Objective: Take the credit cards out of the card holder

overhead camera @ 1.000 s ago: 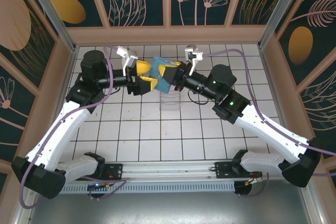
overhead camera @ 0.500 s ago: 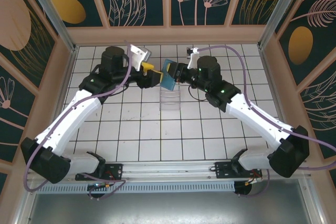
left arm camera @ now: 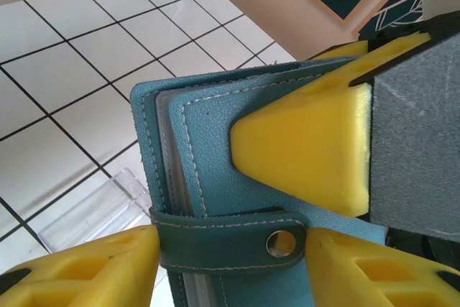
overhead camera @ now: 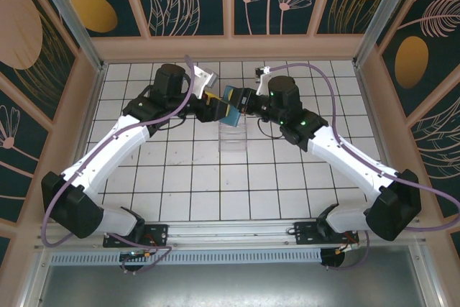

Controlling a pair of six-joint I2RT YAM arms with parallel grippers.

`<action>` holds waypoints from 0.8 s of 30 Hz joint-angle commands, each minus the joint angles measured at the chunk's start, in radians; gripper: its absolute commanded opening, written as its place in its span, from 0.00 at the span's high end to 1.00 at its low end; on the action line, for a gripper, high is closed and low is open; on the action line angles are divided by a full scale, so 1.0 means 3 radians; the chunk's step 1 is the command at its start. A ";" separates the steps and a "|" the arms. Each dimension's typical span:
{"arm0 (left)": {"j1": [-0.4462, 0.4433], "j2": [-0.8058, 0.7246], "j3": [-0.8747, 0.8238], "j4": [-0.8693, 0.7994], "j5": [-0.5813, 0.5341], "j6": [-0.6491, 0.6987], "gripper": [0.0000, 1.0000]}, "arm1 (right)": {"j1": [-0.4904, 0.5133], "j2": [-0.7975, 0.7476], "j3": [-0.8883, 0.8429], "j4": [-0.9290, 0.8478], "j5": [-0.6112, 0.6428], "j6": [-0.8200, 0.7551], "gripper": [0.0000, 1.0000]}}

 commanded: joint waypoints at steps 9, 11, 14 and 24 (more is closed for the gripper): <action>-0.0027 0.0113 0.0094 -0.0027 0.0222 -0.0051 0.31 | 0.0009 0.0048 0.0120 0.0141 -0.0144 0.0072 0.99; -0.0024 0.0129 0.0102 -0.0086 0.0124 -0.0018 0.36 | 0.0014 0.0036 0.0125 0.0145 -0.0134 0.0077 0.99; -0.0025 0.0158 0.0143 -0.0212 -0.0171 0.0022 0.41 | 0.0016 0.0014 0.0139 0.0151 -0.0126 0.0066 0.99; -0.0024 0.0103 0.0219 -0.0323 -0.1000 0.0048 0.61 | 0.0022 0.0012 0.0156 0.0054 -0.0079 0.0045 1.00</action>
